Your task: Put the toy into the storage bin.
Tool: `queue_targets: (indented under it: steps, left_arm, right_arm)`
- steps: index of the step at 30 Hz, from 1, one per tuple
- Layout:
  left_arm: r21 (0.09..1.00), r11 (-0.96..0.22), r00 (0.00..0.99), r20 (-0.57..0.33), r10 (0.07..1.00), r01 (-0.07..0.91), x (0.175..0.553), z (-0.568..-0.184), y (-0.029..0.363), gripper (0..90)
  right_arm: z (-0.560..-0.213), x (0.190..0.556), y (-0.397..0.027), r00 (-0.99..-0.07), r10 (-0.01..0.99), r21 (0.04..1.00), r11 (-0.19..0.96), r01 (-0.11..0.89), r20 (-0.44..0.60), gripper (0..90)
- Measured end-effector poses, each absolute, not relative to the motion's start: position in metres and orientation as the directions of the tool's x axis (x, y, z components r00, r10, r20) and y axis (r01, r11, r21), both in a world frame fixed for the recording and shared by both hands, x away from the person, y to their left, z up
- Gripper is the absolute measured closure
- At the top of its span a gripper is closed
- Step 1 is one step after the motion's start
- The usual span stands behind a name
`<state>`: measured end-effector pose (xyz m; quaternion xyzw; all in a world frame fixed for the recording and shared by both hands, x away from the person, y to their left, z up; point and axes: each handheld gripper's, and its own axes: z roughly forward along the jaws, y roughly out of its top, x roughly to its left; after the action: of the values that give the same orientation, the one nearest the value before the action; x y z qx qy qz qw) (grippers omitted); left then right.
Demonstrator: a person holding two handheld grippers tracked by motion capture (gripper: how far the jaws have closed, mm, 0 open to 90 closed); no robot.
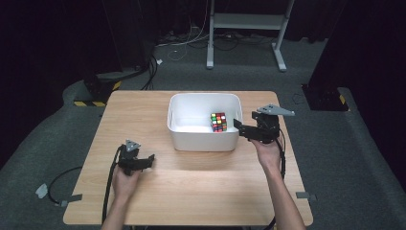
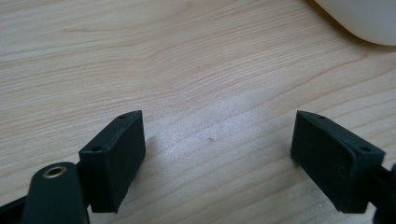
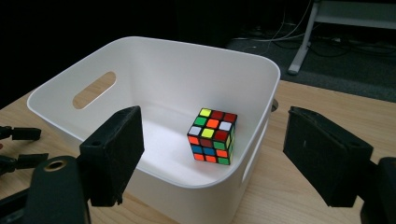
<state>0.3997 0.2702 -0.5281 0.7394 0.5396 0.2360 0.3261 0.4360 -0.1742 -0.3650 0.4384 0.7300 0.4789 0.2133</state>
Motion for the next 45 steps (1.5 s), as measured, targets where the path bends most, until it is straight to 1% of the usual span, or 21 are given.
queue_targets:
  steps: [10, 30, 45]
  left_arm:
    - [0.737, -0.205, 0.306, -0.003, 0.952, 0.644, 0.4, -0.528, 0.27, 18.0]
    - [0.736, -0.207, 0.307, -0.002, 0.952, 0.644, 0.4, -0.528, 0.27, 18.0]
    - [0.736, -0.207, 0.307, -0.002, 0.952, 0.644, 0.4, -0.528, 0.27, 18.0]
  right_arm:
    - [-0.366, 0.431, -0.188, -0.512, 0.848, 0.905, 0.103, 0.412, 0.136, 19.5]
    - [-0.371, 0.418, -0.209, -0.489, 0.859, 0.915, 0.064, 0.397, 0.152, 19.3]
    - [-0.377, 0.413, -0.214, -0.493, 0.855, 0.914, 0.059, 0.401, 0.161, 19.3]
